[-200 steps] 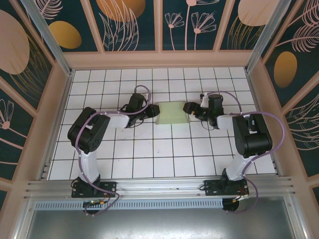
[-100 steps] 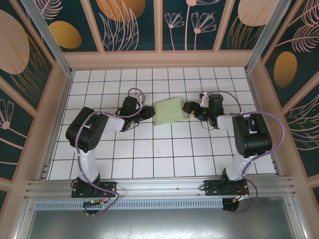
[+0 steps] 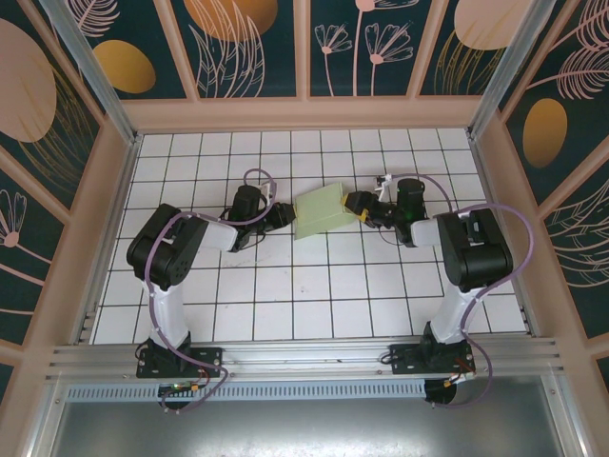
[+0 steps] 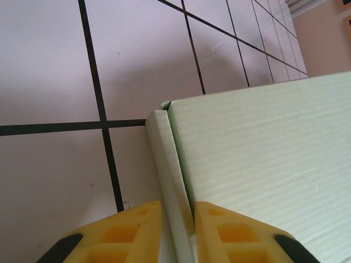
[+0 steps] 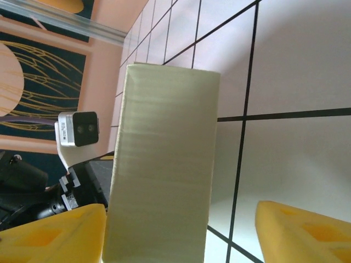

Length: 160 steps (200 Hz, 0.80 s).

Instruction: Fold the paper box

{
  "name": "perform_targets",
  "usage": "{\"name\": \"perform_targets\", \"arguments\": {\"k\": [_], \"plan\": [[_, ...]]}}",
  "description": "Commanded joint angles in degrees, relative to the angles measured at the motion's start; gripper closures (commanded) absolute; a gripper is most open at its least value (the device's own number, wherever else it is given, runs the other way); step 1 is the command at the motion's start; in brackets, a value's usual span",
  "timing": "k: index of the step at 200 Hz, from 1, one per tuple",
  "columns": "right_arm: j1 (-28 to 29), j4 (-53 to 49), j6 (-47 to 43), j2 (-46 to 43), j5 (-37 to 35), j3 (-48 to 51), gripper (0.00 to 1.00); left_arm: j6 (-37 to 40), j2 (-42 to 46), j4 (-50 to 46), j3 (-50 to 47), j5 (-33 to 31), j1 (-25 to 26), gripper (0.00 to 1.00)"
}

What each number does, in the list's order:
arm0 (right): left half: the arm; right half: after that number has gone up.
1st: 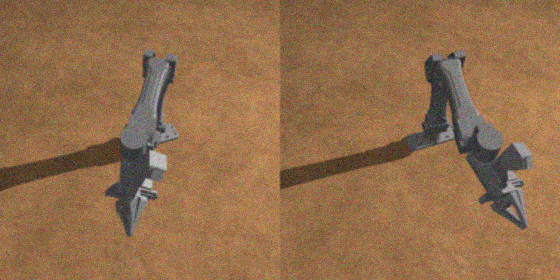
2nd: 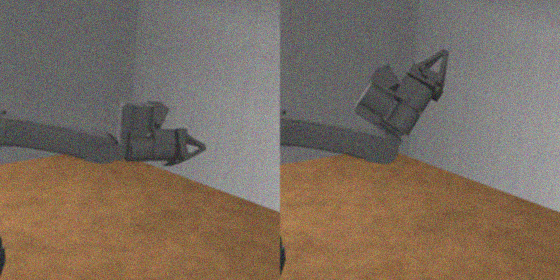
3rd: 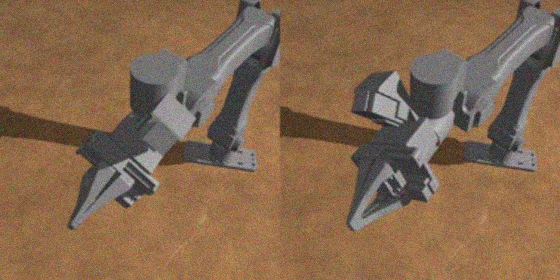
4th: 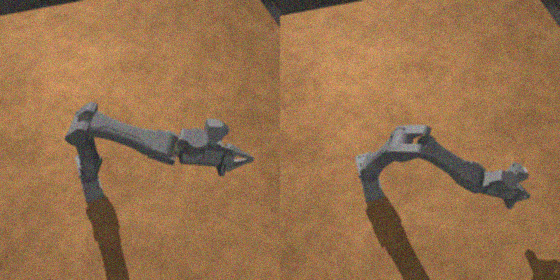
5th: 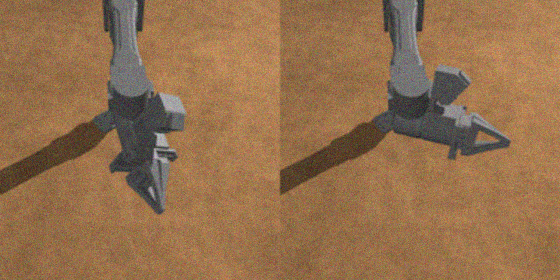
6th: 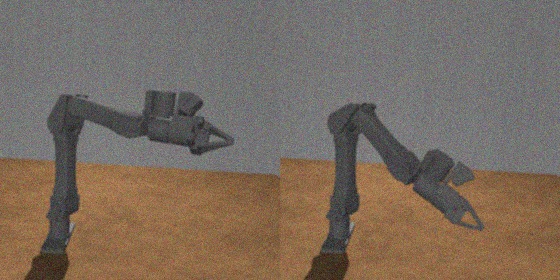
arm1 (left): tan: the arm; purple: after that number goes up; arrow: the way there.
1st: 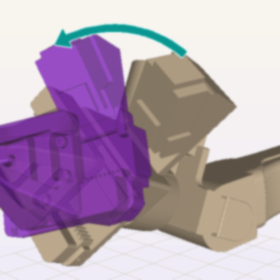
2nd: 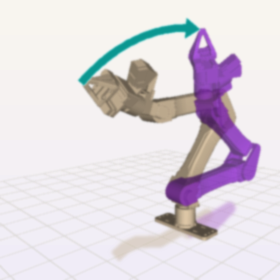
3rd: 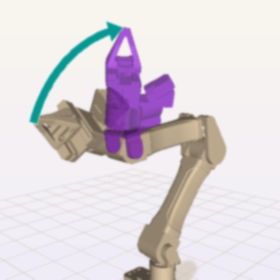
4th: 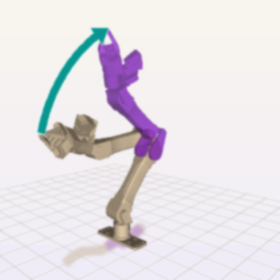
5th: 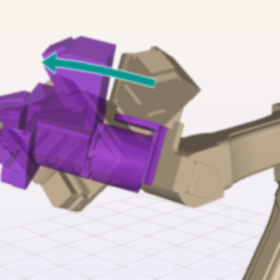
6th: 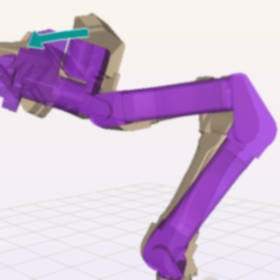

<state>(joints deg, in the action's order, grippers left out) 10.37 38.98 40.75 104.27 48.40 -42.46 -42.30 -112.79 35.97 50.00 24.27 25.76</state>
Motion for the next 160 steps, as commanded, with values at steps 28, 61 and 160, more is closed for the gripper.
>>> {"name": "perform_targets", "arguments": {"k": [28,61,160], "plan": [[0.5,2.2,2.2,1.0,2.9,-0.4,0.47,0.9,-1.1,-2.3,-0.8,0.9,-0.3,0.76],[0.5,2.0,2.7,0.7,2.9,-0.5,0.57,1.4,-0.4,-2.2,-1.1,0.4,-0.4,0.73],[-0.5,1.1,2.8,-3.6,2.8,0.3,0.62,11.5,16.1,8.8,-11.0,-7.8,-0.2,0.13]]}}
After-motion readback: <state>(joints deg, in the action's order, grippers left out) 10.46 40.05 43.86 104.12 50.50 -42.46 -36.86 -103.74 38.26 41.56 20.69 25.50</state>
